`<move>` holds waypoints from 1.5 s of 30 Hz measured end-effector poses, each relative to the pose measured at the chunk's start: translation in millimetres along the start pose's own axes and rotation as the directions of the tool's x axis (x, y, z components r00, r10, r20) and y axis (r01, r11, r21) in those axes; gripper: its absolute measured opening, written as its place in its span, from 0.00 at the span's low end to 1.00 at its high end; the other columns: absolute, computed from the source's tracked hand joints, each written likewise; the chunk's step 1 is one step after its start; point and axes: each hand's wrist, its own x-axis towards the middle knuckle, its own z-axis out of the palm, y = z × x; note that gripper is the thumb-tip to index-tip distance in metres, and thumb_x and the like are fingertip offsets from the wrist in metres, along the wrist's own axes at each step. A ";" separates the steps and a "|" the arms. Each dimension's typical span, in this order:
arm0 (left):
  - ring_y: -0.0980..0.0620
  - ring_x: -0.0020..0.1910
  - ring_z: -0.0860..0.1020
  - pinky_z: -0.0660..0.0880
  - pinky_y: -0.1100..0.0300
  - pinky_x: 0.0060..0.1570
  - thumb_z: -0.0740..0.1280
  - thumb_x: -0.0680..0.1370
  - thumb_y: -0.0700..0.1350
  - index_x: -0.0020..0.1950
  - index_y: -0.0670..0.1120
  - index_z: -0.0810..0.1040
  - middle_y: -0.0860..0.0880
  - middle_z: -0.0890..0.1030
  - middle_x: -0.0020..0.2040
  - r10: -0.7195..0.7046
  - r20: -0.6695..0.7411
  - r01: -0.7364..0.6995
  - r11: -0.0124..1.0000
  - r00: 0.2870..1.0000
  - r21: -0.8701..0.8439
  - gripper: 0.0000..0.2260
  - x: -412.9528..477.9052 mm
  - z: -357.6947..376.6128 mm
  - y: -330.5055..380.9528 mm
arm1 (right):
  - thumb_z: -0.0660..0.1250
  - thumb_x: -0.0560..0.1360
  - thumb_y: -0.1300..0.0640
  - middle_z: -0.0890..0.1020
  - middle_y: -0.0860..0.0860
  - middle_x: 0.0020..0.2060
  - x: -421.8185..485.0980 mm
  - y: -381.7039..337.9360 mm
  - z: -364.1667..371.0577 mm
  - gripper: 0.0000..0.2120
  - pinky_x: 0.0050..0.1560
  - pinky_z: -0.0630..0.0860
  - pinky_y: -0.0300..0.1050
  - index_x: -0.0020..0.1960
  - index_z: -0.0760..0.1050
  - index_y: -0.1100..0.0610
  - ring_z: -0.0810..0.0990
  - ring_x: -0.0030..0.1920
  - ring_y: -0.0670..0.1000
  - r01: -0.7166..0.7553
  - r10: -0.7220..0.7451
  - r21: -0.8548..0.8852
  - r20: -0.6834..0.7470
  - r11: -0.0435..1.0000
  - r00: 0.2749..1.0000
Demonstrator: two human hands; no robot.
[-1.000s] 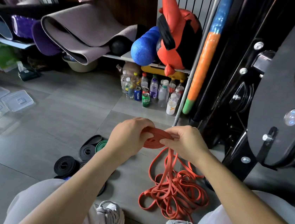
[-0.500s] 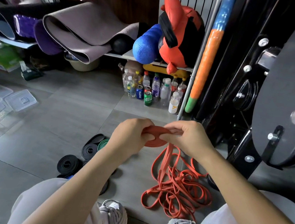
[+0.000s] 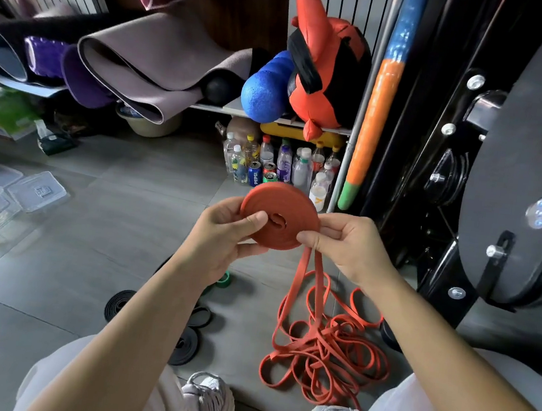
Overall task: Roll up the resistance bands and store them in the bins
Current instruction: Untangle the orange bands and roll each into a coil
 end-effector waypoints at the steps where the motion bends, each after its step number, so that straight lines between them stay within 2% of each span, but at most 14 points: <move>1: 0.46 0.47 0.81 0.80 0.53 0.44 0.67 0.72 0.41 0.57 0.41 0.76 0.42 0.81 0.51 -0.017 0.016 0.018 0.998 1.000 -0.057 0.14 0.1 0.0 0.0 | 0.72 0.68 0.67 0.85 0.42 0.37 0.1 -0.6 0.9 0.13 0.49 0.79 0.37 0.45 0.80 0.50 0.84 0.43 0.44 0.014 -0.014 0.004 -0.011 1.000 1.000; 4: 0.44 0.50 0.81 0.80 0.52 0.48 0.68 0.70 0.42 0.58 0.41 0.75 0.42 0.81 0.53 -0.025 0.046 0.030 0.993 0.999 -0.117 0.17 0.8 5.0 -2.7 | 0.72 0.69 0.66 0.84 0.42 0.36 1.3 -1.7 1.3 0.12 0.46 0.78 0.37 0.44 0.80 0.49 0.84 0.42 0.43 0.034 -0.035 -0.015 -0.055 0.999 0.998; 6: 0.44 0.56 0.78 0.78 0.51 0.54 0.72 0.69 0.42 0.59 0.44 0.72 0.46 0.79 0.55 0.116 -0.009 -0.112 0.980 0.993 0.164 0.20 2.6 7.5 -3.3 | 0.73 0.68 0.65 0.85 0.43 0.37 2.5 0.1 -0.5 0.13 0.48 0.79 0.41 0.43 0.80 0.48 0.84 0.42 0.44 0.006 -0.010 -0.068 -0.060 0.998 0.998; 7: 0.46 0.59 0.76 0.75 0.53 0.57 0.74 0.69 0.43 0.62 0.47 0.71 0.48 0.77 0.58 0.247 -0.023 -0.214 0.881 0.969 0.421 0.23 4.0 6.8 -3.4 | 0.74 0.68 0.64 0.85 0.44 0.39 3.0 2.3 -1.2 0.12 0.50 0.79 0.44 0.44 0.81 0.48 0.84 0.43 0.44 -0.024 0.017 -0.127 -0.058 0.992 0.998; 9: 0.51 0.64 0.70 0.69 0.55 0.61 0.76 0.68 0.45 0.69 0.50 0.67 0.51 0.73 0.64 0.457 0.103 -0.346 0.488 0.883 0.801 0.32 4.2 4.3 -4.3 | 0.75 0.68 0.61 0.85 0.47 0.42 4.4 7.1 -0.9 0.09 0.53 0.79 0.47 0.47 0.83 0.51 0.84 0.45 0.45 -0.068 0.062 -0.331 -0.029 0.941 0.998; 11: 0.49 0.65 0.69 0.68 0.52 0.62 0.74 0.70 0.47 0.71 0.51 0.66 0.51 0.71 0.67 0.465 0.299 -0.413 0.163 0.833 0.896 0.32 1.4 4.7 -9.4 | 0.75 0.68 0.56 0.86 0.49 0.42 4.7 10.3 1.8 0.09 0.52 0.79 0.50 0.48 0.83 0.52 0.84 0.45 0.48 -0.060 0.074 -0.538 0.005 0.841 0.997; 14: 0.46 0.59 0.74 0.74 0.52 0.53 0.67 0.75 0.48 0.67 0.53 0.72 0.51 0.77 0.61 0.369 0.415 -0.444 -0.006 0.832 0.896 0.20 -1.0 10.5 -23.0 | 0.73 0.69 0.55 0.85 0.49 0.40 2.8 11.5 5.3 0.08 0.47 0.78 0.50 0.48 0.83 0.51 0.82 0.42 0.49 -0.011 0.067 -0.648 0.061 0.762 0.996; 23: 0.46 0.48 0.78 0.73 0.56 0.47 0.68 0.74 0.48 0.55 0.50 0.79 0.50 0.82 0.48 0.186 0.261 -0.297 0.204 0.947 0.933 0.10 0.7 12.3 -23.4 | 0.72 0.67 0.58 0.85 0.47 0.39 -3.5 11.9 2.7 0.09 0.47 0.79 0.51 0.45 0.84 0.49 0.82 0.42 0.48 0.011 0.054 -0.634 0.083 0.773 0.995; 28: 0.46 0.46 0.77 0.67 0.60 0.39 0.69 0.73 0.44 0.53 0.48 0.80 0.48 0.81 0.46 0.104 0.207 -0.224 0.194 0.973 0.955 0.09 0.7 14.7 -23.1 | 0.75 0.67 0.58 0.85 0.47 0.38 -9.1 13.5 1.2 0.09 0.48 0.78 0.49 0.46 0.84 0.51 0.83 0.41 0.46 0.009 0.072 -0.603 0.110 0.798 0.991; 32: 0.50 0.42 0.78 0.74 0.59 0.44 0.72 0.71 0.41 0.51 0.47 0.82 0.50 0.81 0.42 0.123 0.160 -0.197 0.419 0.979 0.886 0.09 4.7 8.9 -10.6 | 0.77 0.66 0.60 0.86 0.47 0.39 -9.2 6.2 -4.0 0.10 0.51 0.80 0.46 0.46 0.84 0.52 0.84 0.42 0.45 -0.101 0.130 -0.329 0.069 0.939 0.989; 36: 0.57 0.32 0.76 0.74 0.65 0.36 0.74 0.70 0.38 0.47 0.47 0.82 0.51 0.80 0.36 0.160 0.085 -0.168 0.632 0.983 0.757 0.08 5.1 0.9 -1.2 | 0.76 0.65 0.64 0.85 0.47 0.42 -7.5 0.6 -8.1 0.13 0.52 0.79 0.41 0.47 0.83 0.51 0.84 0.45 0.44 -0.092 0.103 -0.188 0.048 0.978 0.994; 39: 0.47 0.38 0.77 0.75 0.53 0.42 0.73 0.71 0.36 0.43 0.50 0.80 0.43 0.82 0.39 0.180 0.017 -0.155 0.791 0.984 0.592 0.09 4.5 -6.3 1.5 | 0.75 0.65 0.65 0.85 0.47 0.41 -6.1 0.4 -8.8 0.13 0.51 0.78 0.38 0.45 0.82 0.51 0.84 0.46 0.45 -0.088 0.092 -0.147 0.015 0.985 0.996; 42: 0.43 0.44 0.81 0.77 0.48 0.53 0.70 0.70 0.32 0.48 0.44 0.80 0.45 0.84 0.42 0.136 -0.014 -0.127 0.953 0.991 0.275 0.10 1.1 -8.1 1.0 | 0.74 0.66 0.66 0.85 0.46 0.38 -5.2 0.2 -7.2 0.11 0.48 0.79 0.37 0.43 0.82 0.52 0.84 0.43 0.46 -0.077 0.077 -0.074 -0.005 0.994 0.997; 45: 0.45 0.47 0.82 0.80 0.53 0.50 0.68 0.68 0.35 0.56 0.34 0.76 0.40 0.83 0.48 0.072 0.045 -0.070 0.996 0.996 -0.061 0.17 -0.2 -4.8 -2.6 | 0.73 0.66 0.67 0.85 0.44 0.34 -4.4 -2.2 -4.1 0.11 0.45 0.79 0.35 0.43 0.81 0.53 0.84 0.39 0.44 -0.049 0.049 0.018 -0.037 0.999 0.998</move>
